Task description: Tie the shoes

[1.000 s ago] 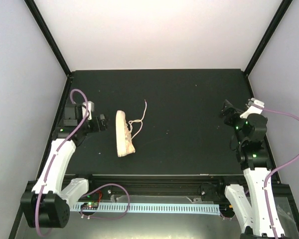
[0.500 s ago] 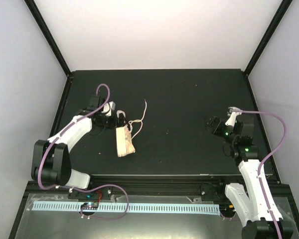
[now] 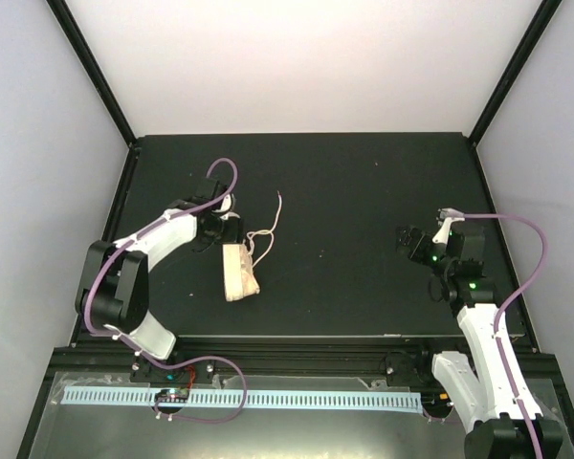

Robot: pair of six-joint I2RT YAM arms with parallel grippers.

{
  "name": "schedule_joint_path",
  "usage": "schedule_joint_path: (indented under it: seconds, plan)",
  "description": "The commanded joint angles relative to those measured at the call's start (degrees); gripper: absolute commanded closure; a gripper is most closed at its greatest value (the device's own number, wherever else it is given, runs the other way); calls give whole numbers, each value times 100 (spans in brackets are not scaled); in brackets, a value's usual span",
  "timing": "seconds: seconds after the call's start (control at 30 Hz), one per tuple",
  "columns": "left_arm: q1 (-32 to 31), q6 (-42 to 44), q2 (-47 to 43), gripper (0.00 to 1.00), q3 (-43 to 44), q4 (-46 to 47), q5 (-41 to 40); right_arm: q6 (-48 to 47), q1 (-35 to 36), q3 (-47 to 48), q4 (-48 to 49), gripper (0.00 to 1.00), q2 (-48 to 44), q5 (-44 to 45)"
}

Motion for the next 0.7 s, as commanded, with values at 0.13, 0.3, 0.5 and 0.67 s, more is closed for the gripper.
schedule_joint_path:
  seconds: [0.13,0.3,0.5,0.67]
  plan:
    - [-47,462,-1019,65,160,-245,-997,-160,83,116,-154,0,176,-54]
    - [-250,1820,-2408,74,598,-242,-700,-273,195,262,-95,1,667,-622]
    - [-1369,2693,-2999,76,1498,-726,-927,229,260,-11,774,1,708,-1402]
    - [-2409,2217,-2345,77,2356,-1176,-1070,458,256,-129,861,1,716,-1218]
